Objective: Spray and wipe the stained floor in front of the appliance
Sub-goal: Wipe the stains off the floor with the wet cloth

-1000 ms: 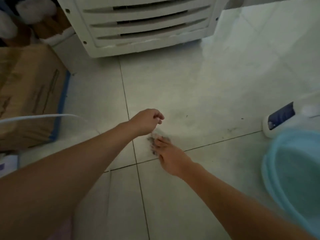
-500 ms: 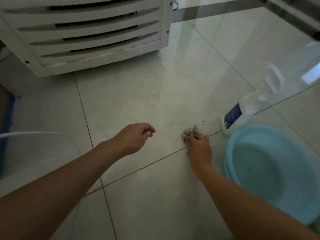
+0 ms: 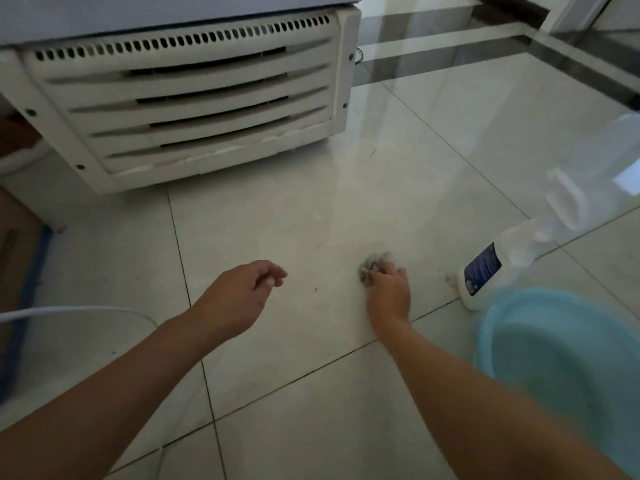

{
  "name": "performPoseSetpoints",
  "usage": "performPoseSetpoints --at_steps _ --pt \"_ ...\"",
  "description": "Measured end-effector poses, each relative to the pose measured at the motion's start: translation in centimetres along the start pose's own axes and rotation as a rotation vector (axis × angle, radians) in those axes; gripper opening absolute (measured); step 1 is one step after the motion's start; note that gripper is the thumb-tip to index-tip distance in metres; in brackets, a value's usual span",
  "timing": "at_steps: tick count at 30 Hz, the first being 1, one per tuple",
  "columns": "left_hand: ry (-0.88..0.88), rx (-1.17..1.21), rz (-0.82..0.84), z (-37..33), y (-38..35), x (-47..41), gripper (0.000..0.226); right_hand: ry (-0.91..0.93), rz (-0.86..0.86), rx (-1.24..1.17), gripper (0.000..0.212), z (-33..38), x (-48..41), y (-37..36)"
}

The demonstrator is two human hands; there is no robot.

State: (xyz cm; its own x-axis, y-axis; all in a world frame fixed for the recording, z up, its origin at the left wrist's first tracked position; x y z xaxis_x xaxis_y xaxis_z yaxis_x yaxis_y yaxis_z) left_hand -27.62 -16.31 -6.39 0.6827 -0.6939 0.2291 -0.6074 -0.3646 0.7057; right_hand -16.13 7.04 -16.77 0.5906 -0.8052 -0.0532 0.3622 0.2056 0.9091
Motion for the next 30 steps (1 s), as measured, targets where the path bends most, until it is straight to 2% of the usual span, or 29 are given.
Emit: performPoseSetpoints --at_steps 3,7,11,13,15,18,23,25,30 --pt "0.001 -0.098 -0.008 0.0 0.7 -0.8 0.029 0.320 0.150 -0.035 0.031 9.4 4.5 -4.3" --pt "0.077 -0.219 0.036 3.6 0.8 -0.7 0.037 0.490 0.289 -0.009 0.029 15.2 9.4 -7.5" --pt "0.157 -0.187 0.016 9.1 0.2 0.4 0.041 0.737 0.230 -0.015 0.029 16.7 11.5 -7.2" --pt "0.152 -0.161 0.000 10.0 0.0 0.3 0.040 0.678 0.174 0.075 0.028 14.6 8.6 -6.6" --pt "0.140 -0.142 -0.018 10.1 0.1 0.2 0.038 0.474 0.092 0.106 0.032 10.6 3.7 -5.3" --pt "0.107 -0.087 -0.056 9.4 0.0 -0.2 0.036 0.277 0.077 0.304 0.034 4.8 -2.7 -2.7" --pt "0.068 -0.050 -0.011 6.9 -2.5 -0.9 0.037 -0.104 0.090 0.455 0.035 -3.3 -7.7 -0.4" --pt "0.042 -0.043 0.008 5.4 -3.6 -1.3 0.037 -0.168 0.116 0.569 0.043 -5.3 -8.2 -0.2" --pt "-0.016 -0.065 0.033 2.5 -5.2 -2.6 0.037 -0.260 0.146 0.706 0.035 -9.4 -7.8 1.2"
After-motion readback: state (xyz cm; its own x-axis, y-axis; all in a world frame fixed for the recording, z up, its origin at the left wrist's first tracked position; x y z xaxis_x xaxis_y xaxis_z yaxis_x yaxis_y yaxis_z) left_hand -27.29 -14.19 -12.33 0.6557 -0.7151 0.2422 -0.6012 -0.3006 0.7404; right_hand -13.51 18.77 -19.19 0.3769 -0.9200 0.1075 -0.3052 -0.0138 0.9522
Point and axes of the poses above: each hand's wrist, its own x-axis away from the middle knuckle, its own y-axis out of the back of the hand, z = x × y, the point moved 10 cm from there along -x, towards the middle knuckle, and after that the axes turned 4 degrees about -y, right-handed, at the moved point
